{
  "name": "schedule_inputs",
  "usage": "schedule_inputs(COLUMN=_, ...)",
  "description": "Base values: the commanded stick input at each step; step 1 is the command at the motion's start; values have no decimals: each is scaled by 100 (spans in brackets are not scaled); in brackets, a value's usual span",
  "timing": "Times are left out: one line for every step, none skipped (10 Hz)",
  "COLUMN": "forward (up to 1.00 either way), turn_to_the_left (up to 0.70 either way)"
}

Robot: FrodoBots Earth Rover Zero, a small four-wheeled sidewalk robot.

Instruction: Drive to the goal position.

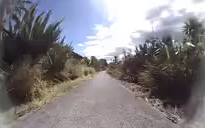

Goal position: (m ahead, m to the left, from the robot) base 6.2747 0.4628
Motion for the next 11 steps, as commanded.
schedule_inputs(forward=70, turn_to_the_left=0)
schedule_inputs(forward=70, turn_to_the_left=0)
schedule_inputs(forward=70, turn_to_the_left=0)
schedule_inputs(forward=70, turn_to_the_left=0)
schedule_inputs(forward=70, turn_to_the_left=0)
schedule_inputs(forward=70, turn_to_the_left=0)
schedule_inputs(forward=70, turn_to_the_left=0)
schedule_inputs(forward=70, turn_to_the_left=0)
schedule_inputs(forward=70, turn_to_the_left=0)
schedule_inputs(forward=70, turn_to_the_left=0)
schedule_inputs(forward=70, turn_to_the_left=0)
